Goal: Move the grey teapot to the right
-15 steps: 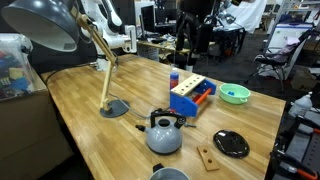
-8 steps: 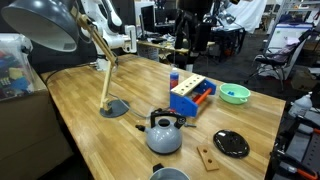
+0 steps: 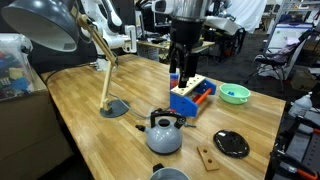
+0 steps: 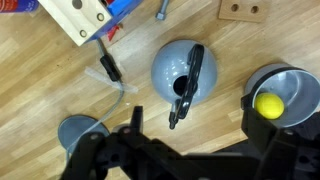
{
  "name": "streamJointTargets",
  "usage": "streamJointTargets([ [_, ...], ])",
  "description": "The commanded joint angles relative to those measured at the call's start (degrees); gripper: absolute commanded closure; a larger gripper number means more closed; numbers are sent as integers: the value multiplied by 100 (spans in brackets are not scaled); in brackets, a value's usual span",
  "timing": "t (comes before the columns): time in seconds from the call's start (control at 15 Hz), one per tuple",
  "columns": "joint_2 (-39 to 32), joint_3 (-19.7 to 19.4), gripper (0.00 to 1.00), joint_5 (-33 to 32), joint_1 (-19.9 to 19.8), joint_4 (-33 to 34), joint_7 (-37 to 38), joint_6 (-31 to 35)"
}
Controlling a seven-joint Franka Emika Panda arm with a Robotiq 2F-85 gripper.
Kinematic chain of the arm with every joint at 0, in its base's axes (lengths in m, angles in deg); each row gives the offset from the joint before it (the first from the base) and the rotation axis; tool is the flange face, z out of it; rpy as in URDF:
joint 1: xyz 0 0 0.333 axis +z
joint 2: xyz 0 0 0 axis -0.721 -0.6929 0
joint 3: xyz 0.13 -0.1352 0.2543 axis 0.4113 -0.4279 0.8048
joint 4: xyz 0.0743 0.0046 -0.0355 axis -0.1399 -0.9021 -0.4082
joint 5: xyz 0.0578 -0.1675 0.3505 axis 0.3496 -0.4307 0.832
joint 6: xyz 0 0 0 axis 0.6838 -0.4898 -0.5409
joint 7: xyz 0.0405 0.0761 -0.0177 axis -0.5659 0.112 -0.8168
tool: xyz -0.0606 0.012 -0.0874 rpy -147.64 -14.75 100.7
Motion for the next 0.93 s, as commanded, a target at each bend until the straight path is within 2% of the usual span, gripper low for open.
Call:
streamJointTargets([
  [0.0, -392, 155, 0, 124, -134, 278, -226, 21],
  [0.4, -880, 330, 0, 88, -151, 582, -374, -91],
  [0.47, -780, 298, 0, -18, -107, 448, -135, -2],
  [0.87, -823, 311, 0, -24, -106, 462, -131, -2],
])
